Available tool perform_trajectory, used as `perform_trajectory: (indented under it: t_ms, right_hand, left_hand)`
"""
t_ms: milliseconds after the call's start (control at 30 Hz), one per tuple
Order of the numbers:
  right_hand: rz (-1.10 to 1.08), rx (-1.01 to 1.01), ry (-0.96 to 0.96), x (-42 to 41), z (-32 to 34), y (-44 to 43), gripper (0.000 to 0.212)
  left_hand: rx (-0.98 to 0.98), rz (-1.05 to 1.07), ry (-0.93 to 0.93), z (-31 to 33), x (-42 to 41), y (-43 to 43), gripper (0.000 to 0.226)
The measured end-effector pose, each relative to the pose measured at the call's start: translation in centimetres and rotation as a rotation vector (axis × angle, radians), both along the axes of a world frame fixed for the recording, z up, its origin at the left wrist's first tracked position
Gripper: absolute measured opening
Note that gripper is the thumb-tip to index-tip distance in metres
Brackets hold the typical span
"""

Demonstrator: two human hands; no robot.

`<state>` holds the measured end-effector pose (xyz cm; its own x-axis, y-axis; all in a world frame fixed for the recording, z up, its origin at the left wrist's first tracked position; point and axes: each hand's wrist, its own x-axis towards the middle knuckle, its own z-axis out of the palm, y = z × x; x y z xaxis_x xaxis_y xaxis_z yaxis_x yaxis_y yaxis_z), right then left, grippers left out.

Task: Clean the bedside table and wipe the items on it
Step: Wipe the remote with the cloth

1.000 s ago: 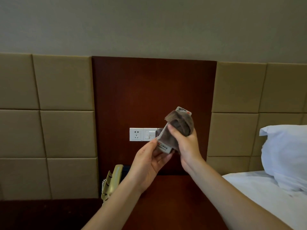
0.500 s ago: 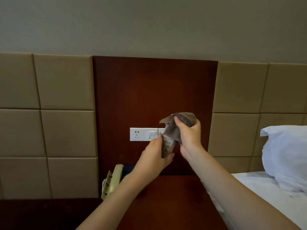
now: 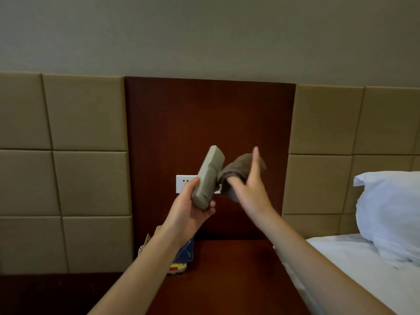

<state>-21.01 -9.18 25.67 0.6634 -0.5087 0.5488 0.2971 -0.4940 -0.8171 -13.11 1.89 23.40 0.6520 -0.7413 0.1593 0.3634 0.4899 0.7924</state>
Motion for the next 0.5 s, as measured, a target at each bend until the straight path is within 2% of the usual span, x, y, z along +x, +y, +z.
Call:
perform_trajectory:
  t_ms: [100, 200, 267, 367, 433, 500]
  right_hand:
    - [0.132, -0.226, 0.035, 0.7, -1.5, 3.1, 0.09]
    - [0.094, -0.513, 0.073, 0.8, -3.4, 5.1, 0.077]
    - [0.048, -0.582, 0.074, 0.9, -3.6, 5.3, 0.066]
    - [-0.085, -0.521, -0.002, 2.7, -1.6, 3.2, 0.054]
    - [-0.143, -0.371, -0.005, 3.8, 0.7, 1.1, 0.053]
    - [-0.098, -0.187, 0.009, 4.2, 2.5, -0.4, 0.052]
  left_hand:
    - [-0.002, 0.021, -0.147, 0.1, -0.7, -0.6, 0.038]
    - [-0.051, 0.07, -0.288, -0.1, -0.8, 0.1, 0.029]
    - [-0.066, 0.082, -0.344, -0.5, -0.9, 0.6, 0.024]
    - [0.028, 0.07, -0.385, -0.9, -1.3, 0.3, 0.03]
    - [0.099, 0.048, -0.328, -0.8, -1.6, -0.1, 0.033]
    - [0.107, 0.028, -0.251, -0.5, -2.0, -0.3, 0.033]
